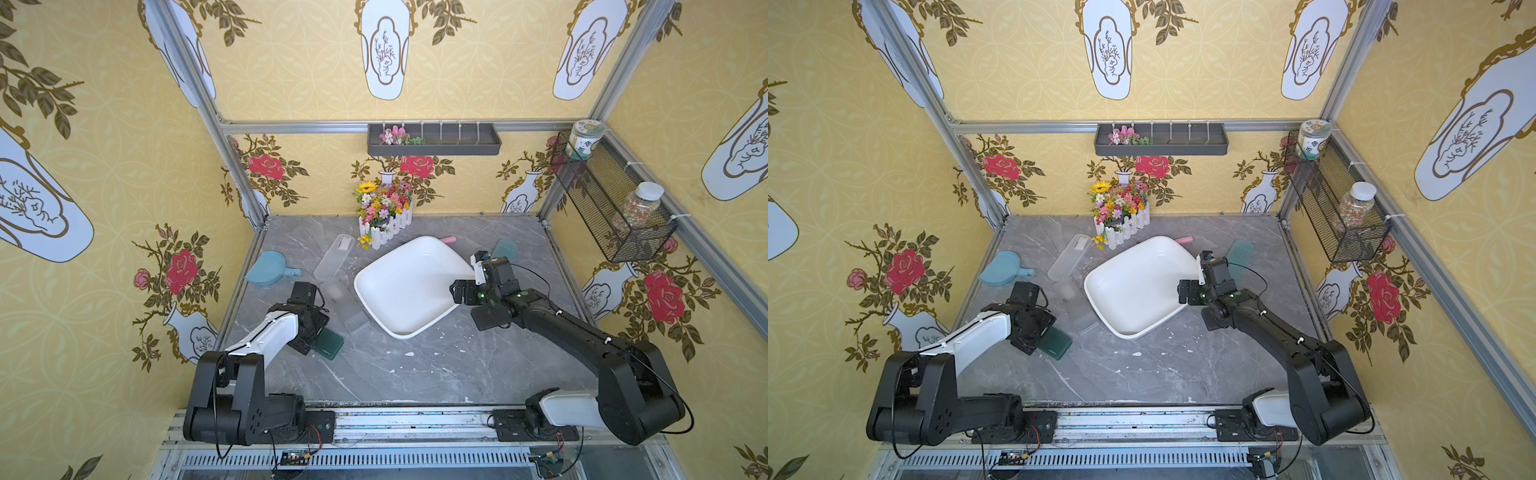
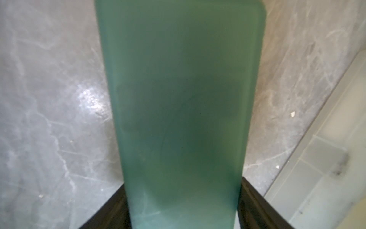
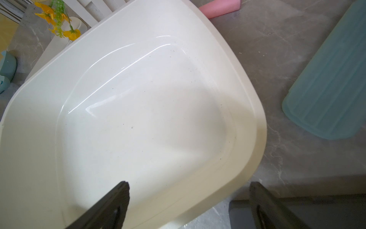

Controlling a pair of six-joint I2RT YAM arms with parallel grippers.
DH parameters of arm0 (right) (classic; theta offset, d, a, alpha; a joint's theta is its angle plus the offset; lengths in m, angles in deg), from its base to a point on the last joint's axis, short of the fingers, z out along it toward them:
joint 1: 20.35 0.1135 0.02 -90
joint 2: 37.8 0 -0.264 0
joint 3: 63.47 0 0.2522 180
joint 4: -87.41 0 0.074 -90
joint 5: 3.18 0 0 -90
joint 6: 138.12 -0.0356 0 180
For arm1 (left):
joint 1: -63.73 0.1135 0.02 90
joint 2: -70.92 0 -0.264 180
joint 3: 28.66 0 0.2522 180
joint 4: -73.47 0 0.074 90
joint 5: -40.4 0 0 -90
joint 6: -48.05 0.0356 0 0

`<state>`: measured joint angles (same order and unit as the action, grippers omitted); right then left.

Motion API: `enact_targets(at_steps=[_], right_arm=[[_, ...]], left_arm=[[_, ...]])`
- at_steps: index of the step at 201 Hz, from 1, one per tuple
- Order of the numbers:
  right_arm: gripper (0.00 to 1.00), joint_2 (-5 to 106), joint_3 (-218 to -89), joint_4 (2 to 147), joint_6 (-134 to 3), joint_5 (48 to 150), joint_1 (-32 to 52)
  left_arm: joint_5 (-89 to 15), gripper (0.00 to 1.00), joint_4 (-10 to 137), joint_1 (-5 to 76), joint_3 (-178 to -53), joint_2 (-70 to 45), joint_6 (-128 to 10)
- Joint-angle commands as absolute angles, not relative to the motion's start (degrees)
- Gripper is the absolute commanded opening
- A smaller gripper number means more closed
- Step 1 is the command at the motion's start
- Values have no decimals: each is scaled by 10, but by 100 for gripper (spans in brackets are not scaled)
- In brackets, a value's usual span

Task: Put the pencil case into the storage box
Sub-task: Pick up the pencil case from the center of the board.

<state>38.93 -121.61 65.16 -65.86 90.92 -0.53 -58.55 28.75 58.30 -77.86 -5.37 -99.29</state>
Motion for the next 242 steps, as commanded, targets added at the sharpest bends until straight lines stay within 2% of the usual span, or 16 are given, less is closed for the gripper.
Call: enact_targets(at_steps=[1,242], right_arm=[[97,385,-1214,650,-659,902,-5],[97,365,-1212,631,-659,894,-5]], left_arm=[[-573,75,300,584,-770,-59,-997],[-616,70,299,584,-763,-7,-955]])
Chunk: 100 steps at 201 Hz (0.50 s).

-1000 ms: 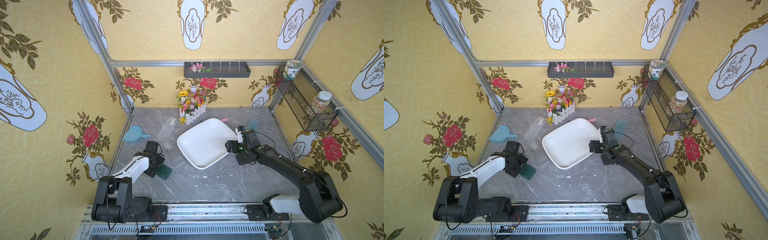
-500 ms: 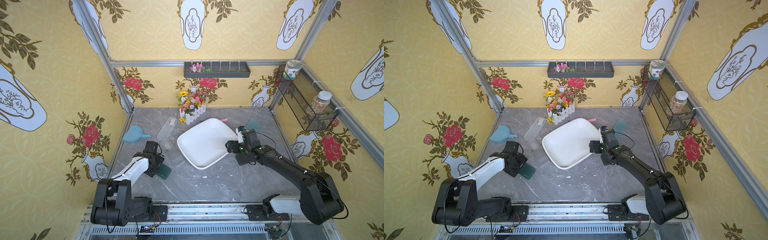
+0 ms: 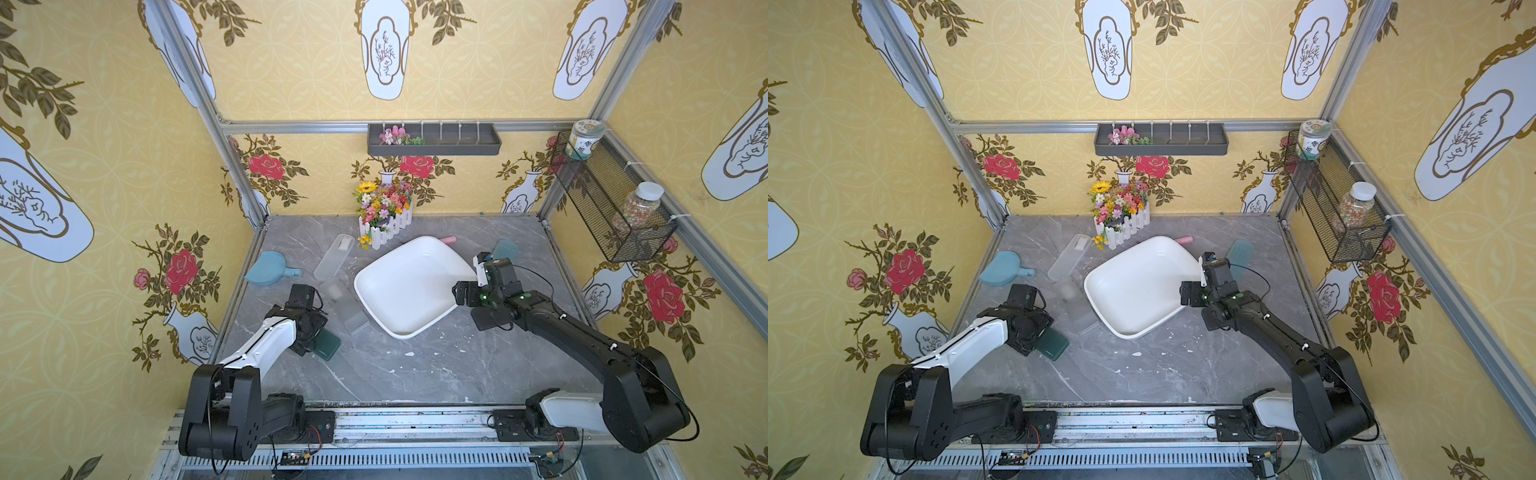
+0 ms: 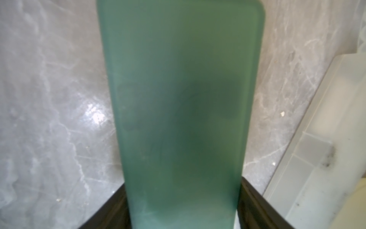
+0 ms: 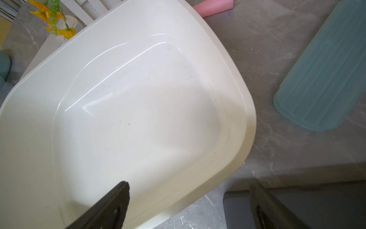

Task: Put the pencil case into the storage box
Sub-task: Pick up the pencil case from the center of the board.

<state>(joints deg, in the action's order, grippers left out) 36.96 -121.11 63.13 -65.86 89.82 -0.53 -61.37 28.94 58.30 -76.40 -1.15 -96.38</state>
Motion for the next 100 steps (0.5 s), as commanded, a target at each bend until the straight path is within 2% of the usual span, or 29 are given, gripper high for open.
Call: enact_targets(at_steps=[1,100], right_arm=[[97,364,-1212,631,-659,894,-6],[97,357,-1211,626,-663,891,-4]], left_arm=[[-616,70,299,584,-763,-6,-955],[-620,71,287,584,-778,9,-940]])
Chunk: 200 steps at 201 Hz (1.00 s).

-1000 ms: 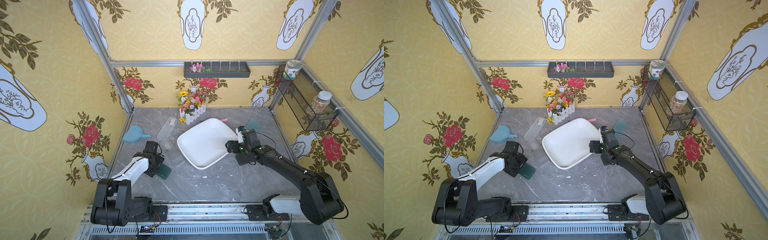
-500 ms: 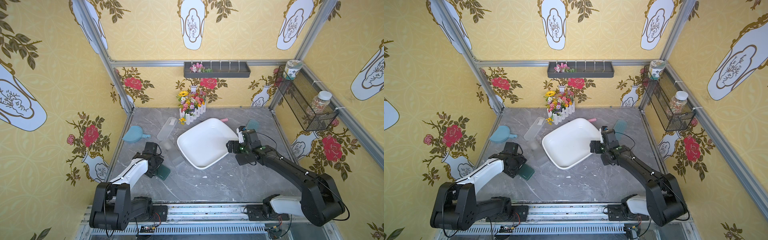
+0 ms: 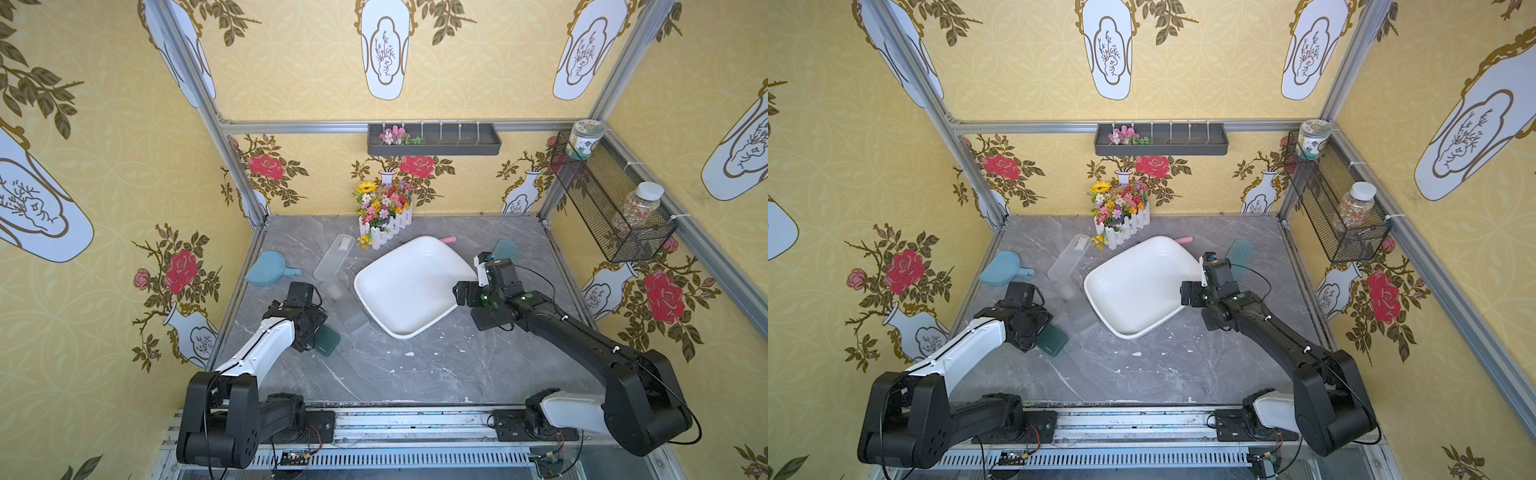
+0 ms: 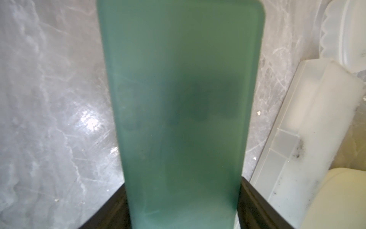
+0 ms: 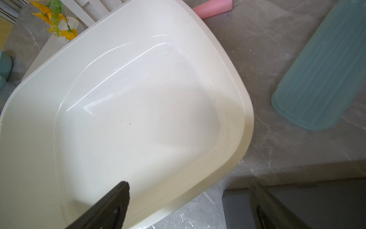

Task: Put the pencil case into the storage box
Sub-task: Pick up the pencil case from the center of the board.

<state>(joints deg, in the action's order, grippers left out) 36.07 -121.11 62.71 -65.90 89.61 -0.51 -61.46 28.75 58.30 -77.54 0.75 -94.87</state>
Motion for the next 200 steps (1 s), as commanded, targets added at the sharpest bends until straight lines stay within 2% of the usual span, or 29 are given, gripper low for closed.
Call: enact_targets(at_steps=[1,53,200], right_arm=[[97,357,-1211,626,-664,891,-4],[97,356,-1211,624,-663,890,-5],[97,352,-1216,615,-662,882,-4]], left_arm=[[-621,71,287,584,-778,10,-940],[-612,68,294,584,-777,19,-936],[-582,67,293,583,-829,38,-905]])
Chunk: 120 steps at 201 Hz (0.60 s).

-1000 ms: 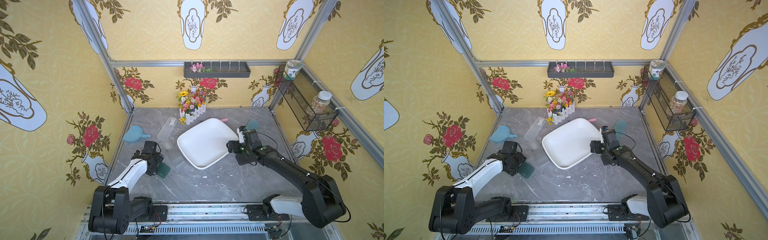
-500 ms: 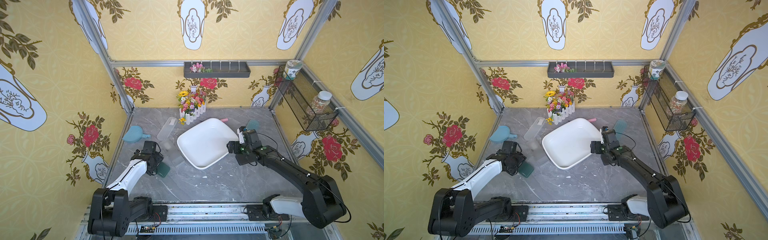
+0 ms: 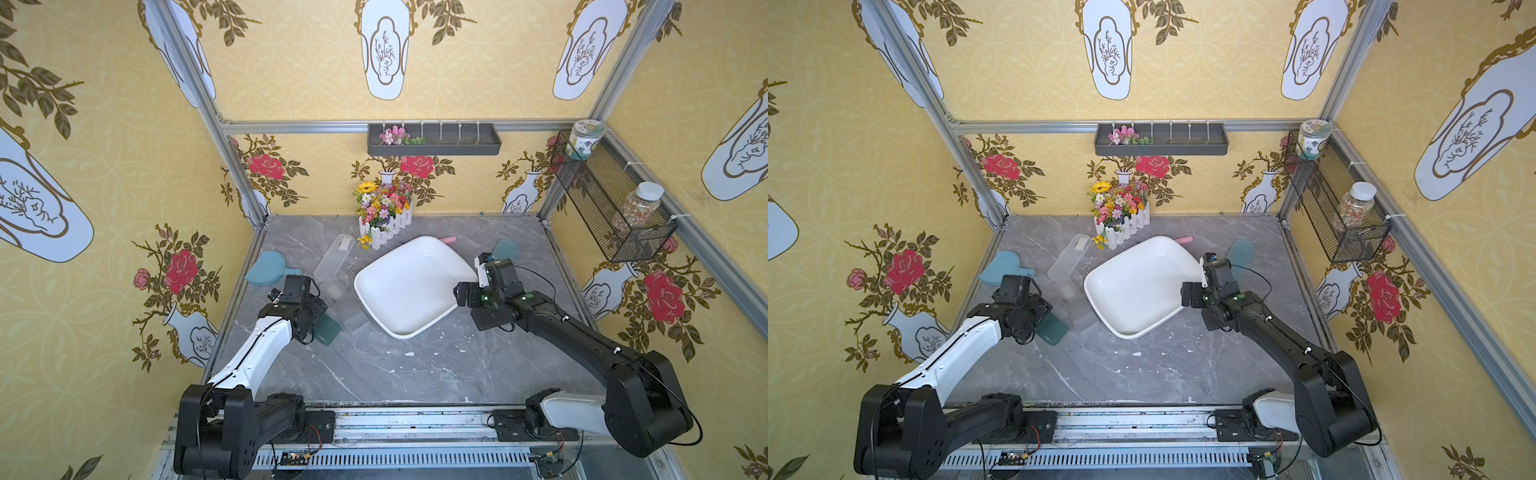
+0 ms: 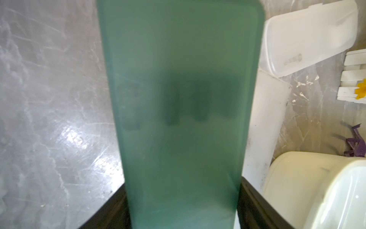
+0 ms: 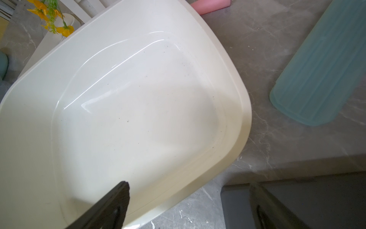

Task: Put the pencil case into the storage box
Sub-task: Pick up the pencil case from the center of the board.

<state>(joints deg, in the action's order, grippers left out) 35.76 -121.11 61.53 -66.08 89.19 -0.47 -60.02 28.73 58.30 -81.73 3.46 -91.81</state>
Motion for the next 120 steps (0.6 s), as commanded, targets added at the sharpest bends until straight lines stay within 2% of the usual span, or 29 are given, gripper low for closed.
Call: enact_targets(at_steps=[1,120], right_arm=[[97,352,-1216,614,-662,882,-4],[97,343,-1220,601,-661,875,-6]], left_arm=[[-582,68,293,584,-829,38,-905],[-530,66,315,556,-952,-26,-908]])
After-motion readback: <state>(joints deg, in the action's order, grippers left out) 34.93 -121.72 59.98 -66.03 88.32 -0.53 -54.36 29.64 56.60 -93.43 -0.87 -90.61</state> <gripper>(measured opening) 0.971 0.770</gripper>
